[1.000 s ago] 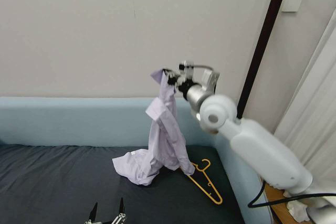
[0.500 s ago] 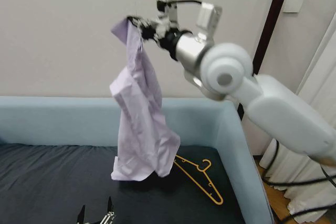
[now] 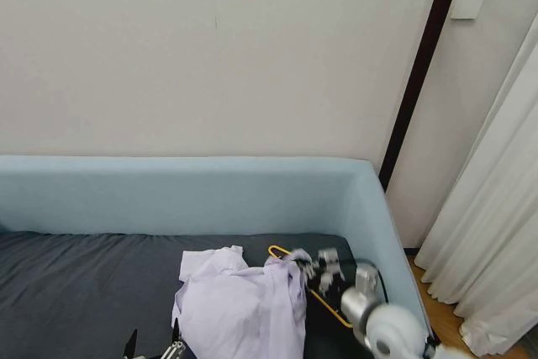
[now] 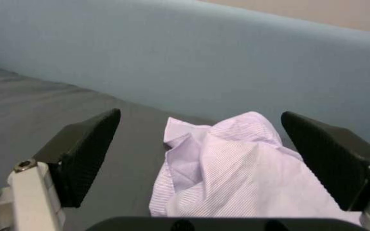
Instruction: Pick up the clothes from the sofa and hang them on the clothes hanger.
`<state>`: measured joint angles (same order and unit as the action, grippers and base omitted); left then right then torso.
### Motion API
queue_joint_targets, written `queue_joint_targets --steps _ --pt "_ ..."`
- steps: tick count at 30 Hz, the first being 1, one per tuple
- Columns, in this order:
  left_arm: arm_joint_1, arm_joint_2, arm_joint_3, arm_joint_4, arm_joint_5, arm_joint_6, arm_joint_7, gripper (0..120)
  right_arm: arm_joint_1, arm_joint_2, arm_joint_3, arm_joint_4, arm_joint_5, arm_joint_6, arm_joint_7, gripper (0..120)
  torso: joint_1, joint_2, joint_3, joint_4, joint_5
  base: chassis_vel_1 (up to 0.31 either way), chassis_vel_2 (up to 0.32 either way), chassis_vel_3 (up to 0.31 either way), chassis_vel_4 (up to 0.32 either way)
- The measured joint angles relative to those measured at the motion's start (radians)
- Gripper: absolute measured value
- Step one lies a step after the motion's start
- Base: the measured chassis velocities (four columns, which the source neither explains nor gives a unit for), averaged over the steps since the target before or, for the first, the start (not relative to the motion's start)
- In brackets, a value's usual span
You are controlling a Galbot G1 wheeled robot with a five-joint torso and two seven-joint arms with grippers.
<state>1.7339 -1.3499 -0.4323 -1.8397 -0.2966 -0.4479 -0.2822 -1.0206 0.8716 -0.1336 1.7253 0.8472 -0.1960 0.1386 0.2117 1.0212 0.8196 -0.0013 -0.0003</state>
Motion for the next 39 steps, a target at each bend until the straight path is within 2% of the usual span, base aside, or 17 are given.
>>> queue_joint_targets --steps 5,7,8,12,13,15,19,21,22,25,26,27,30,31,32,37,39 --pt "-0.015 0.005 0.014 0.019 0.001 0.002 0.001 99 -0.016 0.010 0.040 -0.019 -0.038 -0.050 0.066 2 0.000 0.000 0.000 0.0004 0.0000 0.000 0.000 0.000 0.000" --pt "-0.022 0.006 0.018 0.028 0.001 0.003 0.001 99 -0.017 0.006 0.067 0.031 -0.036 -0.107 0.126 12 0.000 0.000 0.000 0.0004 0.0002 0.000 0.000 0.000 0.000" --pt "-0.022 0.006 0.018 0.028 0.001 0.003 0.001 99 -0.017 0.006 0.067 0.031 -0.036 -0.107 0.126 12 0.000 0.000 0.000 0.0004 0.0002 0.000 0.000 0.000 0.000" --pt "-0.032 0.009 0.020 0.038 0.000 0.003 0.001 99 -0.020 -0.024 0.136 0.170 0.029 -0.233 0.229 28 0.000 0.000 0.000 0.0004 0.0000 0.000 0.000 0.000 0.000" --pt "-0.032 0.009 0.020 0.038 0.000 0.003 0.001 99 -0.020 -0.024 0.136 0.170 0.029 -0.233 0.229 28 0.000 0.000 0.000 0.0004 0.0000 0.000 0.000 0.000 0.000" --pt "-0.037 0.011 0.020 0.046 -0.001 0.002 0.001 99 -0.029 -0.035 0.192 0.242 0.103 -0.321 0.279 38 0.000 0.000 0.000 -0.0001 0.0000 0.000 0.000 0.000 0.000" --pt "-0.042 0.011 0.023 0.054 -0.001 0.002 0.000 99 -0.011 -0.036 0.217 0.300 0.170 -0.333 0.329 52 0.000 0.000 0.000 -0.0001 0.0002 0.000 0.000 0.000 0.000" --pt "-0.044 0.012 0.026 0.057 0.000 0.002 0.000 99 0.034 -0.032 0.184 0.293 0.171 -0.311 0.334 62 0.000 0.000 0.000 -0.0001 -0.0003 0.000 0.000 0.000 0.000" --pt "-0.044 0.012 0.026 0.057 0.000 0.002 0.000 99 0.034 -0.032 0.184 0.293 0.171 -0.311 0.334 62 0.000 0.000 0.000 -0.0001 -0.0003 0.000 0.000 0.000 0.000" --pt "-0.044 0.012 0.029 0.062 0.006 0.002 0.000 99 0.152 0.004 0.045 0.194 0.066 -0.270 0.295 75 0.000 0.000 0.000 -0.0002 0.0003 0.000 0.000 0.000 0.000" --pt "-0.042 0.010 0.029 0.065 0.012 0.002 0.000 99 0.224 0.040 -0.033 0.122 0.014 -0.252 0.281 80 0.000 0.000 0.000 0.0001 0.0003 0.000 0.000 0.000 0.000" --pt "-0.042 0.010 0.029 0.065 0.012 0.002 0.000 99 0.224 0.040 -0.033 0.122 0.014 -0.252 0.281 80 0.000 0.000 0.000 0.0001 0.0003 0.000 0.000 0.000 0.000" --pt "-0.032 0.004 0.026 0.072 0.018 -0.001 0.000 99 0.381 0.172 -0.185 -0.095 -0.059 -0.218 0.256 94 0.000 0.000 0.000 0.0009 0.0000 0.000 0.000 0.000 0.000" --pt "-0.030 0.003 0.024 0.074 0.019 -0.003 0.000 99 0.411 0.208 -0.212 -0.150 -0.063 -0.214 0.248 97 0.000 0.000 0.000 0.0009 0.0000 0.000 0.000 0.000 0.000" --pt "-0.030 0.003 0.024 0.074 0.019 -0.003 0.000 99 0.411 0.208 -0.212 -0.150 -0.063 -0.214 0.248 97 0.000 0.000 0.000 0.0009 0.0000 0.000 0.000 0.000 0.000" --pt "-0.029 0.002 0.021 0.091 0.020 -0.008 0.000 99 0.488 0.362 -0.286 -0.431 -0.134 -0.163 0.175 100 0.000 0.000 0.000 -0.0001 -0.0001 0.000 0.000 0.000 0.000" --pt "-0.029 0.001 0.020 0.093 0.020 -0.009 0.000 99 0.493 0.387 -0.286 -0.474 -0.150 -0.149 0.159 100 0.000 0.000 0.000 -0.0003 -0.0002 0.000 0.000 0.000 0.000"
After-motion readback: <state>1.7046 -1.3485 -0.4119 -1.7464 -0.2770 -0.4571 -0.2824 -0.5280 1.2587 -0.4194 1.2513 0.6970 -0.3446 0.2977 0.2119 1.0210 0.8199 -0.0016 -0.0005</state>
